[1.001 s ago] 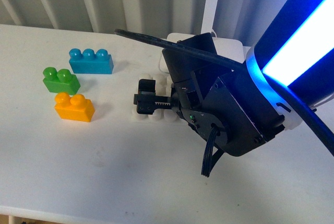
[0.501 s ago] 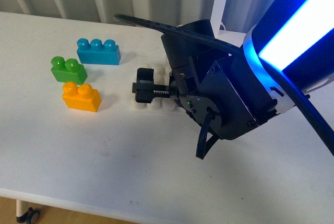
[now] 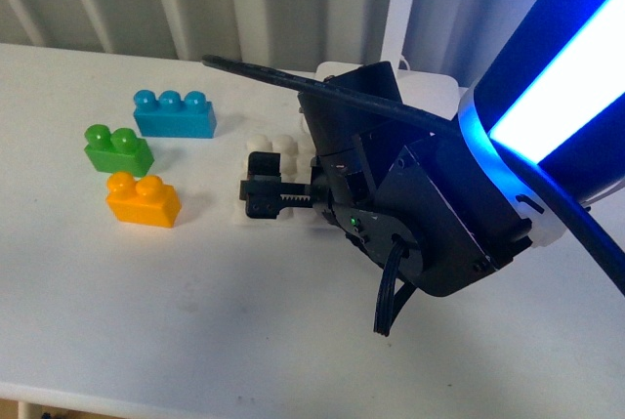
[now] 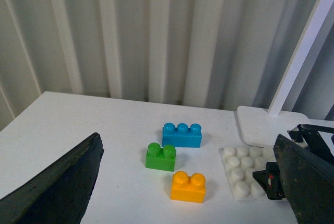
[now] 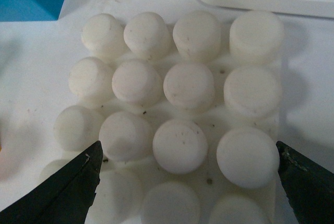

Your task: Insert yellow block into base center

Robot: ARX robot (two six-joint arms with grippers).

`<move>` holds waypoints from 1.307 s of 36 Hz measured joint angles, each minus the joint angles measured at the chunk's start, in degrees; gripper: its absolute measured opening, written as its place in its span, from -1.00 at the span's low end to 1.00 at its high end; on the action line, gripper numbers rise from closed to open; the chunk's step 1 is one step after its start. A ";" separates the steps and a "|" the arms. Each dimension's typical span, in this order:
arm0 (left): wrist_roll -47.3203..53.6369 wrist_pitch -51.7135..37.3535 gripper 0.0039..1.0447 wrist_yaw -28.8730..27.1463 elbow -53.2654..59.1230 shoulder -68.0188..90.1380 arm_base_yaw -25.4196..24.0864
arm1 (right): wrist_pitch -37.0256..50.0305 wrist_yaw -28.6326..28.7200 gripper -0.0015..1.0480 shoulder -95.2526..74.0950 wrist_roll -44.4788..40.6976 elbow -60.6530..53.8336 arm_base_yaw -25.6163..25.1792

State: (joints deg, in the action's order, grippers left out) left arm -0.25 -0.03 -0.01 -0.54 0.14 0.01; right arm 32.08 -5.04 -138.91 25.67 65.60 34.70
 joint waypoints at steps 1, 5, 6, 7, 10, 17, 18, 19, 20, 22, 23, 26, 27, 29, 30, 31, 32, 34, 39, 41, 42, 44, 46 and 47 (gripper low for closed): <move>0.00 0.00 0.88 -0.02 0.00 0.00 0.00 | 0.07 0.04 0.82 0.22 0.11 -0.31 -0.13; 0.00 0.00 0.88 -0.02 0.00 0.00 0.00 | 0.70 0.68 0.82 2.12 0.81 -3.13 -1.64; 0.00 0.00 0.88 0.00 0.00 0.00 0.00 | 0.81 0.68 0.82 2.64 1.05 -3.89 -2.12; 0.00 0.00 0.88 0.00 0.00 0.00 0.00 | 1.01 0.66 0.82 3.30 1.22 -4.70 -2.67; 0.00 0.00 0.88 -0.02 0.00 0.00 0.00 | 2.71 0.79 0.82 7.48 1.60 -8.70 -5.64; 0.00 0.00 0.88 0.00 0.00 0.00 0.00 | 5.99 3.61 0.82 19.41 1.20 -17.92 -12.48; 0.00 0.00 0.88 0.00 0.00 0.00 0.00 | 6.34 4.33 0.82 21.40 0.96 -19.69 -13.81; 0.00 0.00 0.88 0.00 0.00 0.00 0.00 | 6.49 4.74 0.82 22.71 0.83 -20.90 -14.73; 0.00 0.00 0.88 0.00 0.00 0.00 0.00 | 6.75 5.70 0.82 24.76 0.42 -22.80 -16.20; 0.00 0.00 0.88 -0.02 0.00 0.00 0.00 | 6.88 7.63 0.82 29.38 -0.52 -26.75 -19.39; 0.00 0.00 0.88 0.00 0.00 0.00 0.00 | 6.86 8.50 0.82 31.89 -1.11 -28.68 -21.09; 0.00 0.00 0.88 0.00 0.00 0.00 0.00 | 5.07 12.07 0.82 42.40 -2.91 -34.47 -27.65; 0.00 0.00 0.88 0.00 0.00 0.00 0.00 | 4.13 13.20 0.82 46.03 -3.48 -36.06 -29.77; 0.00 0.00 0.88 -0.02 0.00 0.00 0.00 | 10.51 10.29 0.71 52.65 -7.93 -41.44 -33.57; 0.00 0.00 0.88 -0.02 0.00 -0.02 0.00 | 17.18 6.95 0.61 54.77 -11.21 -44.72 -34.32; 0.00 0.00 0.88 0.00 0.00 -0.02 0.00 | 24.59 4.70 0.48 58.18 -14.99 -49.29 -34.84; 0.00 0.00 0.88 0.00 0.00 0.00 0.00 | 27.47 4.61 0.37 61.53 -18.01 -52.50 -34.93; 0.00 0.00 0.88 0.09 0.00 0.02 0.00 | 25.03 4.92 0.13 71.19 -21.68 -58.40 -34.77; 0.00 0.00 0.88 -0.02 0.00 0.02 0.00 | 15.69 5.03 -0.41 87.76 -24.57 -63.76 -34.75; 0.00 0.00 0.88 0.00 0.00 0.02 0.00 | 13.14 5.03 -0.65 91.34 -24.96 -64.02 -34.75; 0.00 0.00 0.88 0.00 0.00 0.02 0.00 | 11.93 5.01 -0.75 92.72 -25.05 -64.24 -34.75; 0.00 0.00 0.88 0.00 0.00 0.02 0.00 | 10.16 5.01 -0.90 94.71 -25.18 -64.61 -34.75; 0.00 0.00 0.88 0.00 0.00 0.00 0.00 | 7.56 5.01 -0.98 97.77 -25.42 -64.98 -34.75; 0.00 0.00 0.88 -0.02 0.00 0.02 0.00 | 5.84 5.05 -0.98 99.67 -25.44 -65.05 -34.75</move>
State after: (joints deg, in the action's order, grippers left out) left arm -0.25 -0.03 -0.03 -0.54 0.16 0.01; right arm 37.91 0.01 -39.24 0.23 0.56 -0.05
